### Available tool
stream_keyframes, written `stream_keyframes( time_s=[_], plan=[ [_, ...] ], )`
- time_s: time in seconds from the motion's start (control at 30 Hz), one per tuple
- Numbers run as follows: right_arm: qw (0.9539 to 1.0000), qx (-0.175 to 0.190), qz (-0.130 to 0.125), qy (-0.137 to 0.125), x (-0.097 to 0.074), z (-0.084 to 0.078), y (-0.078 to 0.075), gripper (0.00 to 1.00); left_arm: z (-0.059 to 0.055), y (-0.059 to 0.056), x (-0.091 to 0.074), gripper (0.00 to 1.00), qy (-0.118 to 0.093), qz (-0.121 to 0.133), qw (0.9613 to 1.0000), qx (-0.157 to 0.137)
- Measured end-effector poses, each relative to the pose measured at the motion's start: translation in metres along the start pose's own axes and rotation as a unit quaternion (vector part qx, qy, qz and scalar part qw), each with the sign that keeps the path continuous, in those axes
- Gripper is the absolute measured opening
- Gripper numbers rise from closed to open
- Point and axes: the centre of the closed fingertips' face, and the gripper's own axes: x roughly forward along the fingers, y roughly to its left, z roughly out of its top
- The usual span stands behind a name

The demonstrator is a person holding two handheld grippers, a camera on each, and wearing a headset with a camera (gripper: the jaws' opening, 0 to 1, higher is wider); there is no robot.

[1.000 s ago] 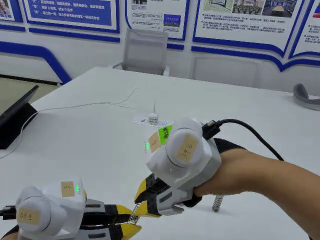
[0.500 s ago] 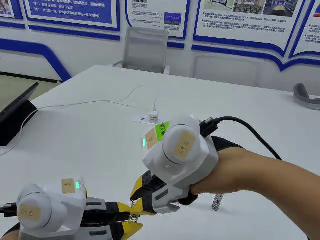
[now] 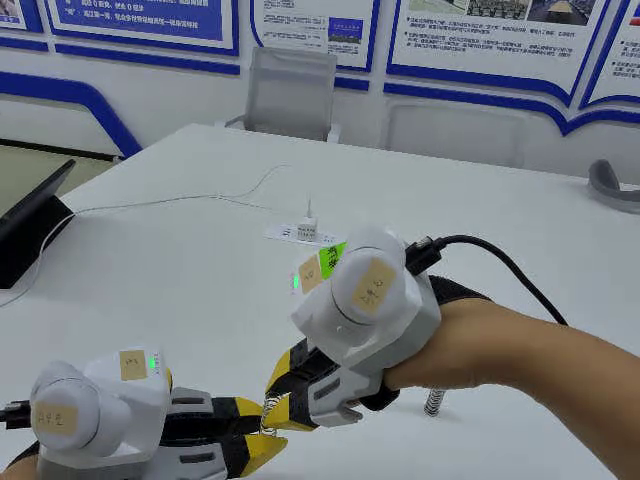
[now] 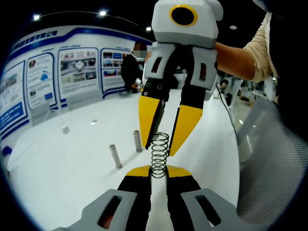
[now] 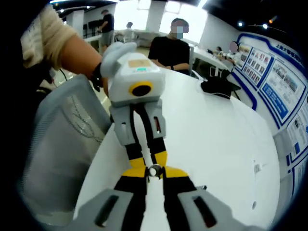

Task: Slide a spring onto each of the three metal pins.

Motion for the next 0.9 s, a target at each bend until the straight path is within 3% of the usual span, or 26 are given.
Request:
stream_keyframes(
  time_s=[0.27, 0.53, 0.9],
  plan=[
    [0.9997, 0.023, 0.002, -0.013, 0.001, 0.000, -0.001, 0.12, -0.001, -0.001, 0.001, 0.11, 0.000, 0.000, 1.0000, 0.000],
    [0.9994, 0.032, -0.005, -0.014, -0.001, 0.001, -0.006, 0.12, 0.002, 0.006, 0.001, 0.12, -0.005, 0.015, 0.9999, 0.004],
    [0.9994, 0.033, -0.010, -0.007, -0.004, -0.001, -0.010, 0.12, -0.004, 0.012, -0.001, 0.28, -0.004, 0.026, 0.9996, -0.011]
  ],
)
